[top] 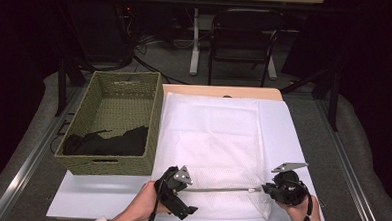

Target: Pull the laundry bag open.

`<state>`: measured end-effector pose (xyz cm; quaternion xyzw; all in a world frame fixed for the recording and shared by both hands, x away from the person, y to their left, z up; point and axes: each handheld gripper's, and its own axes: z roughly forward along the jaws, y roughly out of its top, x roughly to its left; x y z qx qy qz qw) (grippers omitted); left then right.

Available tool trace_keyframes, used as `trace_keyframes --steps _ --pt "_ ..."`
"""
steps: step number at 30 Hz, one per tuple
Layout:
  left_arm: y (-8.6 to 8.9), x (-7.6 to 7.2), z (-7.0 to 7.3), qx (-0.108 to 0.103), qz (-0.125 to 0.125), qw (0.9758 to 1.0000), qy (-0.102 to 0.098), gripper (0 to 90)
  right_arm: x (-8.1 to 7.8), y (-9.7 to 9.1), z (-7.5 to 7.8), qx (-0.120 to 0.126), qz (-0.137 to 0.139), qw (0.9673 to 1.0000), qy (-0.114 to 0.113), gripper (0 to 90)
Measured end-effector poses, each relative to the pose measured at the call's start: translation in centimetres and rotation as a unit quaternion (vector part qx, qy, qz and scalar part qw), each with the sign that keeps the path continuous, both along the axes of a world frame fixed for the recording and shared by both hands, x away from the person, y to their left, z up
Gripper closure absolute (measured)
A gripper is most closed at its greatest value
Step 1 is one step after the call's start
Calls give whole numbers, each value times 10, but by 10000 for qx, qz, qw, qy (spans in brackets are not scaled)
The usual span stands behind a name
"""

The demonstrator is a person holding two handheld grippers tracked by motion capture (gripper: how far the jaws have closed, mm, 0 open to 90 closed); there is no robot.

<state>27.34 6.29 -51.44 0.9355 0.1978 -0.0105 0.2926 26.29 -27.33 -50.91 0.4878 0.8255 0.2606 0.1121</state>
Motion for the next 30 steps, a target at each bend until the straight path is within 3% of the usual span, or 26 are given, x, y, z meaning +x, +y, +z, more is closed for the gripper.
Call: trace_keyframes --steps 16,30 --pt "-50 8 -5 34 -529 9986 -6 51 -2 3 4 -8 36 9999 -94 845" --pt "-97 7 -9 38 -1019 9948 76 67 -7 4 8 -3 127 9997 -224 845"
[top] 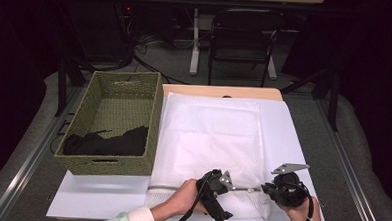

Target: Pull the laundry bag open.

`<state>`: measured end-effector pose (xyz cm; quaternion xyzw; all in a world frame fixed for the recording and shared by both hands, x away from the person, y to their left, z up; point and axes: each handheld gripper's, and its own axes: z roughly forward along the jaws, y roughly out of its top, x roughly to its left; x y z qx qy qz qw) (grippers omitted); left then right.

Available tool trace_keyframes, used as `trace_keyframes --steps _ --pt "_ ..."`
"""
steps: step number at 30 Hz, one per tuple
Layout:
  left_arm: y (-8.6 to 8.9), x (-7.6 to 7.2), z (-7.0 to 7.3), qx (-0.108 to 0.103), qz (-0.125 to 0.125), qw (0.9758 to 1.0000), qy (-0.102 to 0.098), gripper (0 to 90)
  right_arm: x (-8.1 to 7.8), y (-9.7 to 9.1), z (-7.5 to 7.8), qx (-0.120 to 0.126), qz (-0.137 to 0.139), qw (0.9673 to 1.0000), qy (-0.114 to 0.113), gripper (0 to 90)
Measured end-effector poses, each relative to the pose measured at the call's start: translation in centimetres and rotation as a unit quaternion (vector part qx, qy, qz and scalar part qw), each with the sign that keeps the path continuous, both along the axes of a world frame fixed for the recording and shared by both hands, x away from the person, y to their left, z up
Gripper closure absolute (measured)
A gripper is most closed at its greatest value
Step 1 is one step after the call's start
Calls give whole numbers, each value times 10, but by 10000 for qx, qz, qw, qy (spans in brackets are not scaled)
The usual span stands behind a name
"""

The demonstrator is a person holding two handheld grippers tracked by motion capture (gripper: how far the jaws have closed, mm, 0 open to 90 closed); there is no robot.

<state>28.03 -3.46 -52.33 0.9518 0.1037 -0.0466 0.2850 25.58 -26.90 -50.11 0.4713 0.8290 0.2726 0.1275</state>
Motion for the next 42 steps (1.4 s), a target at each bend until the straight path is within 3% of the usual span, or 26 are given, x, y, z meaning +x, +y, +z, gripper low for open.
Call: trace_keyframes --steps 8,15,19,26,35,42 --pt "-21 -1 -2 -43 -100 9999 -27 79 -1 1 1 27 15 10000 -40 845" --pt "-35 -1 -3 -144 -139 9996 -173 265 -4 2 3 25 83 9999 -113 845" --pt "-45 0 -5 -14 -104 9996 -275 340 -5 4 4 29 132 9998 -130 845" --pt "-51 6 -9 53 61 9996 -283 505 -6 5 5 54 150 9997 -160 845" --pt "-50 17 -7 -304 332 9989 -147 632 -8 8 7 74 199 9996 -202 845" --pt "-53 18 -7 -389 338 9985 -158 714 -9 10 8 95 175 9995 -228 845"
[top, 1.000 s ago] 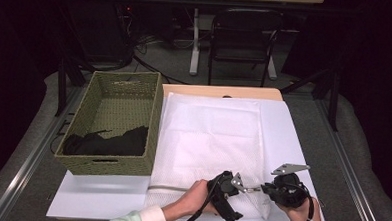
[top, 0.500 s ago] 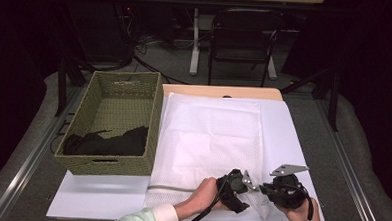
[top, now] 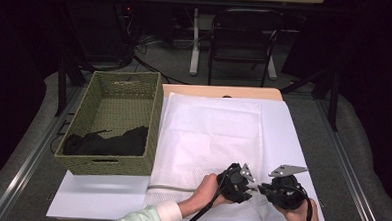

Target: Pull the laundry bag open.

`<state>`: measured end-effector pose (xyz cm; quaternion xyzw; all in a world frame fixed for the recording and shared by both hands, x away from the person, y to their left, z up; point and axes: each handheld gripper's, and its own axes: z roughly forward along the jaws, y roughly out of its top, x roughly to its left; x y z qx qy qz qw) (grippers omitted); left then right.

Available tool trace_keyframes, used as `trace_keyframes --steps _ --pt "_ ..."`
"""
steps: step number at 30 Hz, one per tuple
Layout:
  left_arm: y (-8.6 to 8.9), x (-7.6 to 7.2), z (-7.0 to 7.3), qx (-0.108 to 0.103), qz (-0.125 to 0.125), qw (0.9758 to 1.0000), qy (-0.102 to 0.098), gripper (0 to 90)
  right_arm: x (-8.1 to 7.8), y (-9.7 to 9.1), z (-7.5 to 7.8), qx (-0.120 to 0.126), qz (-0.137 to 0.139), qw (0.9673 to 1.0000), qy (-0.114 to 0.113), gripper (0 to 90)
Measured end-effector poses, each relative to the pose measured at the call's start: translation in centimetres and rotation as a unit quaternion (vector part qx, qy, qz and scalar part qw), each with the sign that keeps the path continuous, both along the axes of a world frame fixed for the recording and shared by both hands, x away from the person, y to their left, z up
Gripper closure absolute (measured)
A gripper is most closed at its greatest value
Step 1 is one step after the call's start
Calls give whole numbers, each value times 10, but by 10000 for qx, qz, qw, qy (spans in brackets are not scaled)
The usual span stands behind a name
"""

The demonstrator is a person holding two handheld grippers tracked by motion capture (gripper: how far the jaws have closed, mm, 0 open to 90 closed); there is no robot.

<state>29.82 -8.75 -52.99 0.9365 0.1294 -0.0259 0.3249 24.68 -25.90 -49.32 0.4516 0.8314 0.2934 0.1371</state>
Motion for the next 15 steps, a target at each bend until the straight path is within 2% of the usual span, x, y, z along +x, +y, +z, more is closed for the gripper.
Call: trace_keyframes --steps 5,9,15 --pt "-1 1 -2 -1 65 10000 33 749 0 1 1 -30 54 10000 -28 845" --pt "-1 2 -4 -111 177 9998 79 816 -1 2 1 -9 65 10000 -17 846" --pt "-1 3 -7 -175 198 9995 180 835 -1 1 0 4 33 10000 15 845"
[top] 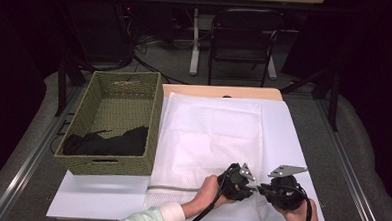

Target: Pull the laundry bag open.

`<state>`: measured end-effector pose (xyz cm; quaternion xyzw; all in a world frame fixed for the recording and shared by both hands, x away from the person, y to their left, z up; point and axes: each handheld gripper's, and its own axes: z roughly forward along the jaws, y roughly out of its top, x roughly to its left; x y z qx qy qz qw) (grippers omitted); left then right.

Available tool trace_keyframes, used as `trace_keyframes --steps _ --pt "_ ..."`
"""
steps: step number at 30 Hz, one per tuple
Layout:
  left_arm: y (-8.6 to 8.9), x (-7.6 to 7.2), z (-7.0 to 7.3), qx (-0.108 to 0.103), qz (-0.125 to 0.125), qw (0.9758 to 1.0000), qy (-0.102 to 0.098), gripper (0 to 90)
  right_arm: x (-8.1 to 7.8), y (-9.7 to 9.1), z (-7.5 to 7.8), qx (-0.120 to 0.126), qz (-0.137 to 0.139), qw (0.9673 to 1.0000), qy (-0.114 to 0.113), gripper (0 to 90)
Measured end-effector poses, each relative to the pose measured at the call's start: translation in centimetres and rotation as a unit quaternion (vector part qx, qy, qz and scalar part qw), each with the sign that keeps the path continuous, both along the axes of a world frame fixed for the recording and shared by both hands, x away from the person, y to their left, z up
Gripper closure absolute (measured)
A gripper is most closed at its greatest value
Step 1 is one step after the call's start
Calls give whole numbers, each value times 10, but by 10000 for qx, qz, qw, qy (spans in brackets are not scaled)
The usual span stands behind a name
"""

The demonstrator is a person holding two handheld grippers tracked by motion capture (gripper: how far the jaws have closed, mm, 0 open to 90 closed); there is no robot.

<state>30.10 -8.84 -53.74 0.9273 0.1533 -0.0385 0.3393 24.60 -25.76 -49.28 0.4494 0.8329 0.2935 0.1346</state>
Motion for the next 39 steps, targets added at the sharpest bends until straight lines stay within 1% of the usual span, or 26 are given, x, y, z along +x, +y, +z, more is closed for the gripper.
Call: trace_keyframes --steps 1,4,5,6,9,10,12,13,14,15,16,17,18,19,20,24,25,26,27,28,29,30,32,34,38,39 --pt "0 0 -1 -62 -20 10000 54 826 0 0 0 6 -5 10000 -3 845" --pt "-1 0 -1 -20 -74 10000 -7 828 0 0 0 16 -15 10000 -3 846" --pt "-1 0 -1 -21 -55 10000 -29 841 0 0 0 22 -21 10000 -3 845" --pt "-1 0 -2 -51 -44 10000 -5 853 0 0 0 23 -16 10000 3 845" --pt "0 1 -2 -82 -10 10000 7 860 0 -1 -1 -2 -9 10000 -4 841" --pt "1 1 -3 -182 -17 9998 25 860 0 -1 -1 -31 0 10000 3 839" --pt "3 0 -3 -140 14 9999 37 863 0 -1 -2 13 -24 10000 27 827" --pt "4 0 -4 -198 0 9998 73 864 1 -2 -3 24 -28 10000 40 818" --pt "5 0 -4 -162 15 9999 9 864 1 -3 -3 -18 -14 10000 47 796" --pt "6 0 -4 -239 -22 9997 58 864 2 -3 -4 -21 -56 10000 46 791" --pt "6 0 -4 -239 -31 9997 46 865 2 -3 -4 10 -65 10000 69 779" --pt "10 -2 0 -306 -43 9995 56 865 2 -3 -5 5 -71 9999 88 755" --pt "10 -2 0 -306 -43 9995 56 865 2 -3 -5 5 -71 9999 88 755" --pt "10 -2 0 -306 -43 9995 56 865 4 -4 -8 -14 -98 9997 214 755" --pt "10 -2 0 -306 -43 9995 56 865 4 -4 -8 -14 -98 9997 214 715" --pt "10 -2 0 -332 -37 9994 57 864 4 -4 -8 -14 -98 9997 214 715" --pt "11 -2 1 -242 -11 9997 37 864 5 -4 -9 -14 -92 9997 227 716" --pt "11 -2 1 -260 10 9997 23 864 5 -3 -9 11 -82 9997 236 758" --pt "12 -1 0 -259 19 9996 75 864 5 -3 -9 11 -82 9997 236 758" --pt "13 0 -1 -307 71 9995 85 863 4 -2 -9 2 -63 9997 219 808" --pt "13 0 -1 -307 71 9995 85 863 4 -2 -9 2 -63 9997 219 808" --pt "14 1 -1 -353 96 9992 151 863 4 -1 -9 19 -34 9998 194 821" --pt "15 1 -2 -382 89 9990 200 862 3 1 -8 -31 9 9999 161 834" --pt "14 0 -2 -370 158 9990 184 862 2 2 -8 -53 23 9999 158 835" --pt "14 -2 -2 -370 209 9990 121 864 2 2 -7 -95 2 9998 150 840" --pt "14 -2 -3 -380 236 9989 140 864 2 2 -7 -100 -4 9998 144 841"
